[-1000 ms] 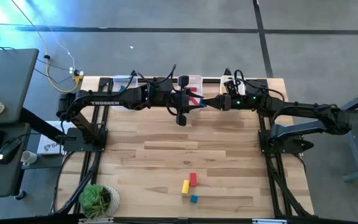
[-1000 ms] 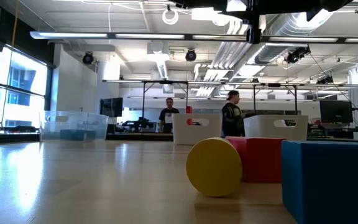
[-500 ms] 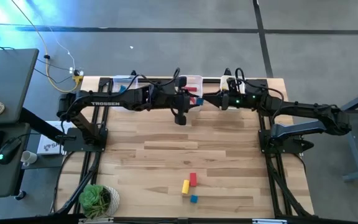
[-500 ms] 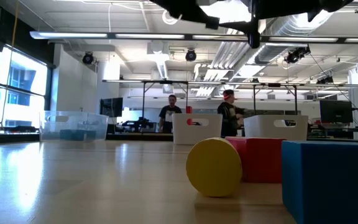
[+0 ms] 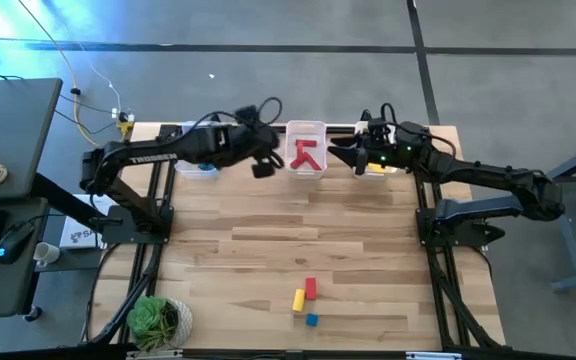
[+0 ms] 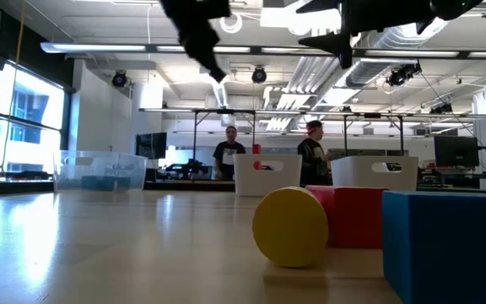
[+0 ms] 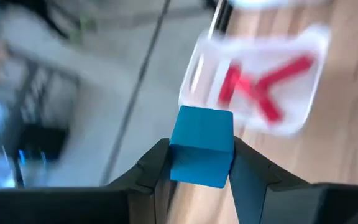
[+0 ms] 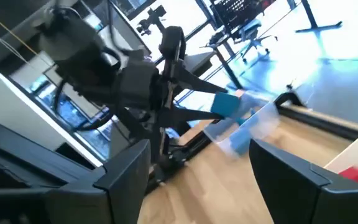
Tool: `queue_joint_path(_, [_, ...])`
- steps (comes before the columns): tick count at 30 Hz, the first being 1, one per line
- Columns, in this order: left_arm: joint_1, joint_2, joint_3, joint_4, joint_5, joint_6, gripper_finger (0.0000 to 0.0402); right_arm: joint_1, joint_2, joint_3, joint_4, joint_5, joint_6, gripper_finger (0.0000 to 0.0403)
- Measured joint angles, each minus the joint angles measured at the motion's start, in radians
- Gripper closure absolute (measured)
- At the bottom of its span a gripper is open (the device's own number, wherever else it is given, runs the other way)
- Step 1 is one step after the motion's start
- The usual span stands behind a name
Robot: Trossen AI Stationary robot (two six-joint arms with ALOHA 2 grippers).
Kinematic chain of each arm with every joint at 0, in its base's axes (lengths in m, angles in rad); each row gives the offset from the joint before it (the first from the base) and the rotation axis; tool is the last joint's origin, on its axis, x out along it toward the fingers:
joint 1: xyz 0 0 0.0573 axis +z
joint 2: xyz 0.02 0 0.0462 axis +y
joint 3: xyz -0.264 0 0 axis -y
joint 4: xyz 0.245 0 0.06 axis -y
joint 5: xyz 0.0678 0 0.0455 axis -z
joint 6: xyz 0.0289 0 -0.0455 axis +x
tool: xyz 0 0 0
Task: Sort & place blocks by color
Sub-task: Put the blue block into the transparent bin
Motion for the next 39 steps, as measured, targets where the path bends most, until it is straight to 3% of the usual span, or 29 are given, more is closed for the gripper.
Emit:
queue_joint_path(10, [0.193,-0.022,-0.011,-0.424,0.052,-0.452,0.0300,-0.071,0.000,0.000,-0.096,0.000,-0.109,0.0144])
queue_joint_path(16, [0.292,-0.020,-0.085,-0.455,0.178,-0.567,0.0300,-0.111,0.000,0.000,-0.117,0.000,-0.113,0.0144])
queue_joint_path(32, [0.467,-0.019,-0.230,-0.481,0.236,-0.734,0.0299,-0.145,0.000,0.000,-0.117,0.000,-0.113,0.0144])
queue_joint_path(39, [0.502,-0.019,-0.243,-0.481,0.256,-0.739,0.0245,-0.145,0.000,0.000,-0.117,-0.011,-0.143,0.0144])
